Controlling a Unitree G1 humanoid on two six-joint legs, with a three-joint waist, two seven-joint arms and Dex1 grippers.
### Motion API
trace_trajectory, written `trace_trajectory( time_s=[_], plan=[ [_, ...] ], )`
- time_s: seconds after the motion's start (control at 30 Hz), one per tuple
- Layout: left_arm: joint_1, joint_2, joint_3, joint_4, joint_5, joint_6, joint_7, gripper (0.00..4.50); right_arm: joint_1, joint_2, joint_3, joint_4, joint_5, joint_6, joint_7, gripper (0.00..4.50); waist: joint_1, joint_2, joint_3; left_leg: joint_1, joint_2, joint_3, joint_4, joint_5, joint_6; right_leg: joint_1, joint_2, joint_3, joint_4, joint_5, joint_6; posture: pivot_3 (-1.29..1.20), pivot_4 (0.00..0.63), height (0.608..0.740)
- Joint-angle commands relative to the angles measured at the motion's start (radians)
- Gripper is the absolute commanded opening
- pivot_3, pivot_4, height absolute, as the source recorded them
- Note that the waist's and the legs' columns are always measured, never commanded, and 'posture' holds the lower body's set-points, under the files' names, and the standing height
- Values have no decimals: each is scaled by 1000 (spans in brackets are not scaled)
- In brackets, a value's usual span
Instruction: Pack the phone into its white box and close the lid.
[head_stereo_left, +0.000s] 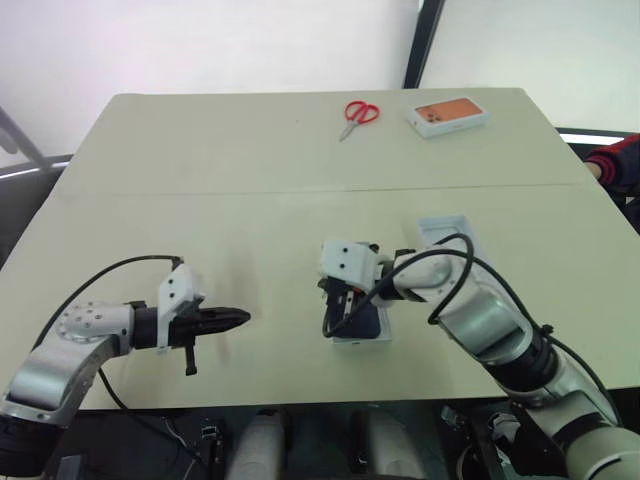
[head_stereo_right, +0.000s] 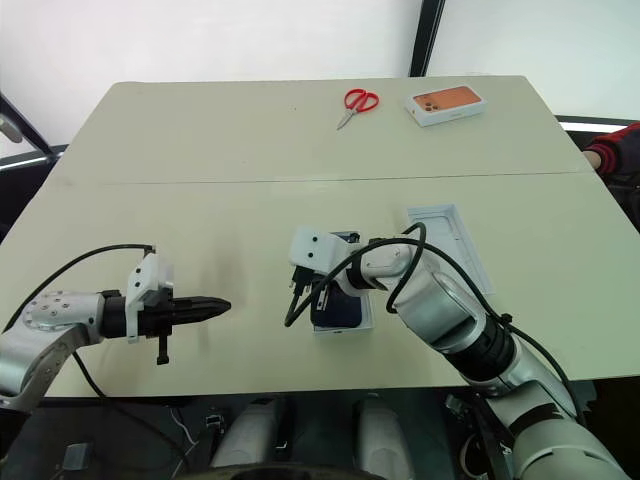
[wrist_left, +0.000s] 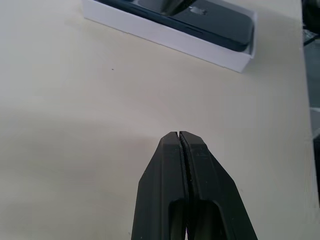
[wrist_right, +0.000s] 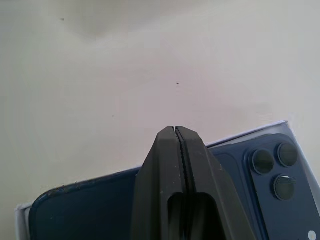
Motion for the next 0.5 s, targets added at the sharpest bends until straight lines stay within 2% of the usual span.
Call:
trace_trajectory(
  time_s=[0.03,0.4,0.5],
  plan=[
    [-4,-9,37,-9,-1,-27,-20,66,-32,16,30,6,12,30,-18,0,-4,0,0,0,0,0,0,0,0,0,0,0,0,0,0,0,150,740],
    [-2,-39,28,-37,8,-19,0,66,-46,-71,37,-42,50,64,-10,0,-4,0,0,0,0,0,-1,0,0,-1,1,0,1,0,0,0,150,740],
    [-8,-47,21,-43,12,-14,5,66,-38,-71,4,-54,65,37,-17,0,-5,0,0,0,0,0,-1,0,0,-1,1,0,1,0,0,0,150,740]
  ],
)
